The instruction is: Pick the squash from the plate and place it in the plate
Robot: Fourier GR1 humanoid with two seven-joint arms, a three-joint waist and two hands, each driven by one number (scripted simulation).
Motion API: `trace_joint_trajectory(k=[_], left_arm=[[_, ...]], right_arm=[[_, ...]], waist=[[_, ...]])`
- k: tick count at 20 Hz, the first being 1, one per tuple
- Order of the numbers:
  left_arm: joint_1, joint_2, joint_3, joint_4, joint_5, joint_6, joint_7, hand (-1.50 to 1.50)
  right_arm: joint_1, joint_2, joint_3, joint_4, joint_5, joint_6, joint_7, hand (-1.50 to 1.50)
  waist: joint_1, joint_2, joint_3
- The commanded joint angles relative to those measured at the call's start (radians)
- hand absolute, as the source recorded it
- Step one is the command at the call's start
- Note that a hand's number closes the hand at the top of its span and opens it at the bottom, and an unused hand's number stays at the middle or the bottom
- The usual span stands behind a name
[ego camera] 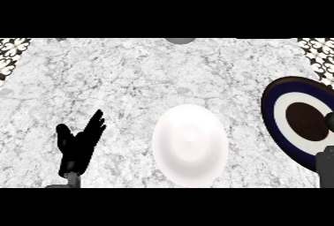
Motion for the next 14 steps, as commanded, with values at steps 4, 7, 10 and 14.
trace_joint_trajectory(k=[4, 7, 10, 14], left_arm=[[0.007, -0.024, -0.013, -0.016, -0.018, 0.033, 0.020, 0.00], [0.004, -0.040, -0.042, -0.020, -0.042, 0.040, 0.023, 0.00], [-0.013, -0.009, 0.000, -0.015, -0.006, 0.010, 0.022, 0.00], [0.042, -0.010, -0.015, -0.058, -0.011, 0.006, 0.033, 0.00]], right_arm=[[0.257, 0.139, 0.181, -0.376, -0.160, -0.102, -0.052, -1.50], [0.346, 0.155, 0.293, -0.496, -0.203, -0.103, -0.087, -1.50], [0.480, 0.216, 0.412, -0.596, -0.207, -0.104, -0.156, -1.50], [0.539, 0.225, 0.500, -0.618, -0.256, -0.105, -0.225, -1.50]], waist=[[-0.012, -0.005, 0.000], [-0.008, -0.005, 0.000], [-0.010, -0.005, 0.000], [-0.003, -0.005, 0.000]])
